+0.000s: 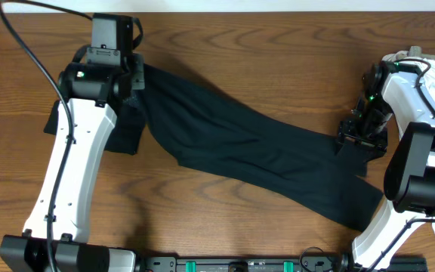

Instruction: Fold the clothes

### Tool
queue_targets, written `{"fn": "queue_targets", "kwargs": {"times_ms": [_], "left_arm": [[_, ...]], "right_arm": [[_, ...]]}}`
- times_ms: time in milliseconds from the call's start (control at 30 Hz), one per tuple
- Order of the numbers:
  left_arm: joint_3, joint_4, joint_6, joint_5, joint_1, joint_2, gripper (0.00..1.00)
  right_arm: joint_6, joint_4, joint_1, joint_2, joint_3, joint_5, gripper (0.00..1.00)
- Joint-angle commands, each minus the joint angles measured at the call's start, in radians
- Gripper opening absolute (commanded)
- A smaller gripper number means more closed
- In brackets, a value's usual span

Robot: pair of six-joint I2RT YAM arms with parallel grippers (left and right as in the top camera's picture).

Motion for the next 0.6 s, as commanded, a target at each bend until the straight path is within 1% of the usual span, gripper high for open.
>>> {"fn": "queue_targets", "kwargs": {"times_ms": [0,167,333,400,433,500,567], "left_arm": [[0.012,0.007,-0.052,-0.049,0.016,-0.014,0.06],[0.012,0.01,-0.052,-0.049,0.016,-0.014,0.06],[0.012,0.01,-0.052,-0.049,0.016,-0.014,0.06],[0.012,0.01,-0.052,-0.049,0.016,-0.014,0.06],[0.012,0.01,-0.052,-0.049,0.016,-0.014,0.06],[0.012,0.01,-0.052,-0.049,0.016,-0.014,0.06],[0.012,0.01,-0.052,-0.049,0.016,-0.014,0.06]], "right_arm": [[0.032,0.033,-0.014,-0.01,-0.033,0.026,0.72],[0.054,0.137,-0.014,-0.01,-0.122,0.026,0.73],[0.098,0.225,-0.014,-0.01,-0.185,0.024,0.69],[0.105,0.229,-0.014,-0.01,-0.191,0.018,0.64],[0.105,0.227,-0.014,-0.01,-0.191,0.018,0.57],[0.105,0.219,-0.014,-0.01,-0.191,0.019,0.37],[0.105,0.22,-0.017,-0.011,-0.19,0.019,0.2]]}}
